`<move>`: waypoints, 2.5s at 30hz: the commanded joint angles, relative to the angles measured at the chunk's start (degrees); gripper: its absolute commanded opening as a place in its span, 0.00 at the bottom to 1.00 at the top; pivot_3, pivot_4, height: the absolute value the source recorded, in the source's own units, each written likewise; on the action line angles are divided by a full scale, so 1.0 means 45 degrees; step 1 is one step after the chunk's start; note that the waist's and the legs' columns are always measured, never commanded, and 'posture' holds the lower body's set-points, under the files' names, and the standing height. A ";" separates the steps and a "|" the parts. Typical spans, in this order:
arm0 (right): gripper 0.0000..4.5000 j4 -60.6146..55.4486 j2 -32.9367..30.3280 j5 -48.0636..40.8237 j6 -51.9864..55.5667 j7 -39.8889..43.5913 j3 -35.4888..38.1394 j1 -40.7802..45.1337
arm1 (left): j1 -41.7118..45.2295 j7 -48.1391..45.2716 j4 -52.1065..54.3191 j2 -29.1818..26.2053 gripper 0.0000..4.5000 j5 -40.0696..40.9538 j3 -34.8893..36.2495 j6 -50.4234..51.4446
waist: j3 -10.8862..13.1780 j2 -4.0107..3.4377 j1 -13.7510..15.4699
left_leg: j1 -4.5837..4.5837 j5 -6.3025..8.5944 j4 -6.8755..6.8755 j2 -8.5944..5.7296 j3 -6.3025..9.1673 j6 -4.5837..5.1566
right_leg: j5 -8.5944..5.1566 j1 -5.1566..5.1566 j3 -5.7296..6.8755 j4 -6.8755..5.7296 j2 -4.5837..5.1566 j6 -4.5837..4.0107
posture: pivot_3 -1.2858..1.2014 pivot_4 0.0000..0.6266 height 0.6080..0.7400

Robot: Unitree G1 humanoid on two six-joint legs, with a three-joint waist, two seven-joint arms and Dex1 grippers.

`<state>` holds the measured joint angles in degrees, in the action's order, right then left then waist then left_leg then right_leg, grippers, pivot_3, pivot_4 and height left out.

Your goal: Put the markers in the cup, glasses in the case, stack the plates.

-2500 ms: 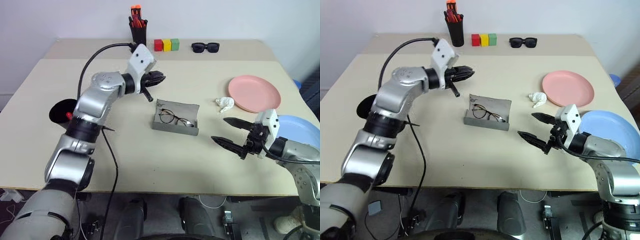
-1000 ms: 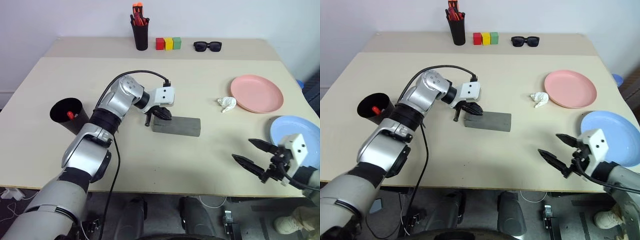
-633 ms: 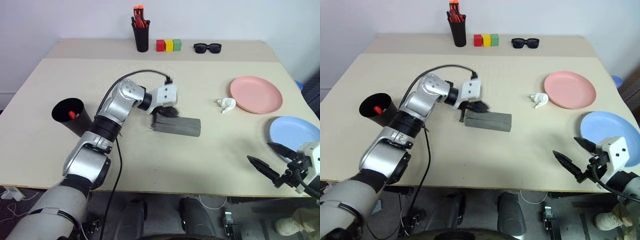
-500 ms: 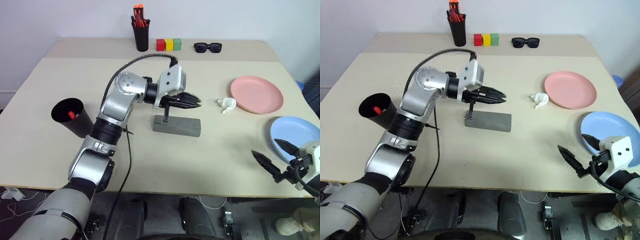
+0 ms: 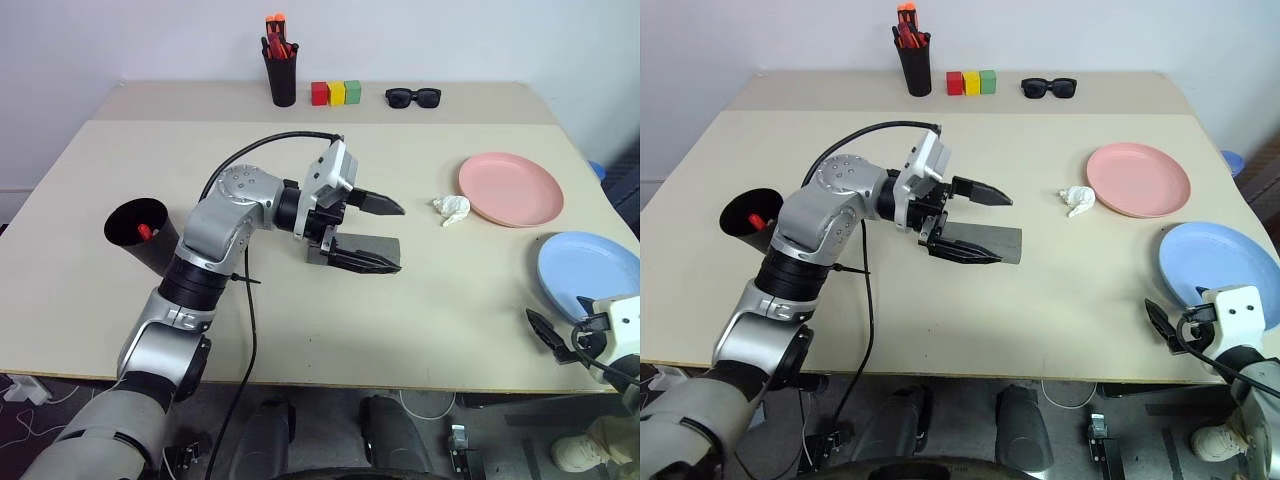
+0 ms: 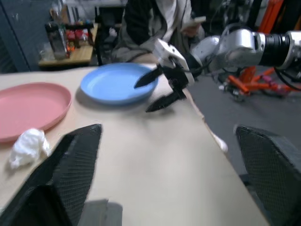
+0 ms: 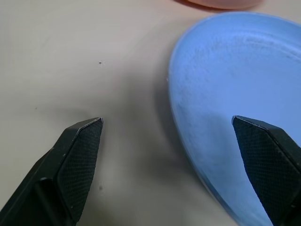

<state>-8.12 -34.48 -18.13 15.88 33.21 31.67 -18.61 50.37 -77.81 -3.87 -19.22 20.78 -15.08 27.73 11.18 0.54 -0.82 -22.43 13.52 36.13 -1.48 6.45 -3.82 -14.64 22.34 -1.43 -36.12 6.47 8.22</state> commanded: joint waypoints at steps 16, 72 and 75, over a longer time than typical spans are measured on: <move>0.00 0.0851 -0.0015 0.0726 -0.0673 -0.0972 -0.0392 0.0918 | -0.0676 -0.0898 0.0430 -0.1421 1.00 -0.0381 -0.1052 -0.0689 | -0.0003 0.0007 -0.0001 | -0.0001 0.0000 0.0004 0.0001 0.0002 0.0000 | -0.0013 -0.0003 0.0000 0.0002 0.0000 -0.0028 | 0.52 0.24 1.00; 0.99 1.3205 0.0056 0.3217 -0.6529 0.2423 -0.6286 1.3424 | -0.4589 0.3251 0.4127 -0.2705 1.00 0.0427 0.0475 0.0083 | 0.0016 -0.0015 -0.0395 | -0.0006 -0.0001 -0.0027 0.0004 -0.0006 -0.0001 | 0.0011 0.0031 -0.0009 0.0001 -0.0005 0.0004 | 0.52 0.24 1.00; 0.94 1.4493 0.0151 0.3737 -0.7138 0.1891 -0.6533 1.3929 | -0.4638 0.3384 0.4221 -0.2778 1.00 0.0415 0.0505 0.0102 | 0.0016 -0.0015 -0.0390 | -0.0009 -0.0001 -0.0032 0.0003 -0.0006 -0.0002 | 0.0011 0.0033 -0.0009 0.0003 -0.0005 0.0003 | 0.52 0.24 1.00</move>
<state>55.30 -33.81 -2.57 -13.89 43.31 2.33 41.97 29.26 -63.02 13.55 -31.34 22.56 -13.91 28.42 11.26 0.47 -2.58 -22.47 13.52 35.99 -1.46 6.42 -3.82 -14.60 22.48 -1.47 -36.11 6.45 8.24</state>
